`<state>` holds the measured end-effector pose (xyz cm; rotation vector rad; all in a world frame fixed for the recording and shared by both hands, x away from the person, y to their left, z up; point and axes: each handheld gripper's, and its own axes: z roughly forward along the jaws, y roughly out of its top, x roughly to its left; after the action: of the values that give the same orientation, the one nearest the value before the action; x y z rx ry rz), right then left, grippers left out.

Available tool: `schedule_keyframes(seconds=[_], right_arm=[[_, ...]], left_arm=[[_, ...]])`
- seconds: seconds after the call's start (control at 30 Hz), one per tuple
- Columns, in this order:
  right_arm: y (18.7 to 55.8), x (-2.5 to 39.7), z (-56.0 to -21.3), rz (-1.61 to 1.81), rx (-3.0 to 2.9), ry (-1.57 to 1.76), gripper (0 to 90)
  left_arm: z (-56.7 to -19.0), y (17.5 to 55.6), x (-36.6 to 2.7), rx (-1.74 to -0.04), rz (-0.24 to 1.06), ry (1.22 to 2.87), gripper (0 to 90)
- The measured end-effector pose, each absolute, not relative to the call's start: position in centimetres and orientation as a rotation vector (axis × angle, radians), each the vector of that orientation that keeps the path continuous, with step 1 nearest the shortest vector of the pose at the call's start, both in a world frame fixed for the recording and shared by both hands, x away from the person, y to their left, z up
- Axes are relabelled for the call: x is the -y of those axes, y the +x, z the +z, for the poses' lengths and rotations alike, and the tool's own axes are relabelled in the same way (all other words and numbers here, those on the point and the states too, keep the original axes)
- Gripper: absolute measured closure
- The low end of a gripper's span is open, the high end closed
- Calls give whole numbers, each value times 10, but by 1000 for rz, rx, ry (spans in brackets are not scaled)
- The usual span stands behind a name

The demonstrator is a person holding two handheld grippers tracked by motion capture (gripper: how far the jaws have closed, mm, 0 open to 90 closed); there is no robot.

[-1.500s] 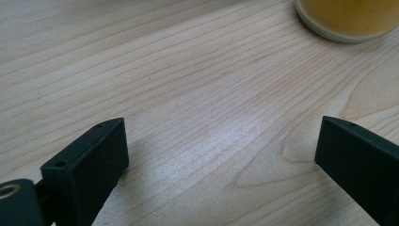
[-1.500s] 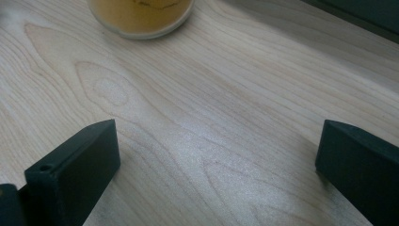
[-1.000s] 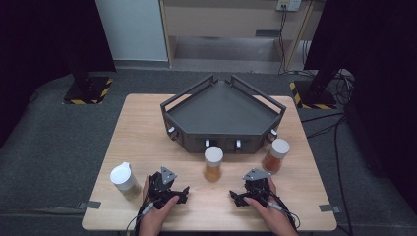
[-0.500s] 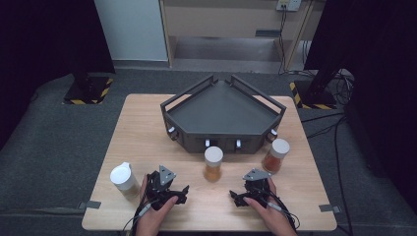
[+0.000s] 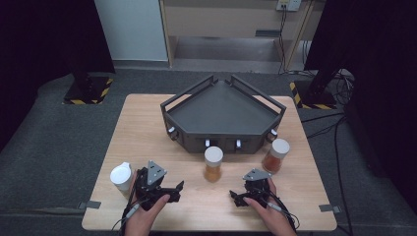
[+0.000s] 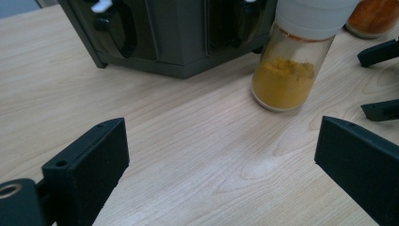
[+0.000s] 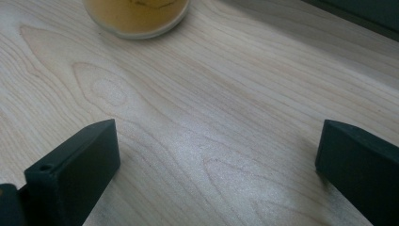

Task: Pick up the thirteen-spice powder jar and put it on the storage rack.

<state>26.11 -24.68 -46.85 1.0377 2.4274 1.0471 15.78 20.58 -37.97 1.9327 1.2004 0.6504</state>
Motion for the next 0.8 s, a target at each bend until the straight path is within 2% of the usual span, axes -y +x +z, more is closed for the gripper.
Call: schedule_keyframes(seconds=[0.8], right_arm=[[261,247,-469,1047,-2427,1037,4]], left_arm=[[-353,127,-234,-1172,758,1833,22]])
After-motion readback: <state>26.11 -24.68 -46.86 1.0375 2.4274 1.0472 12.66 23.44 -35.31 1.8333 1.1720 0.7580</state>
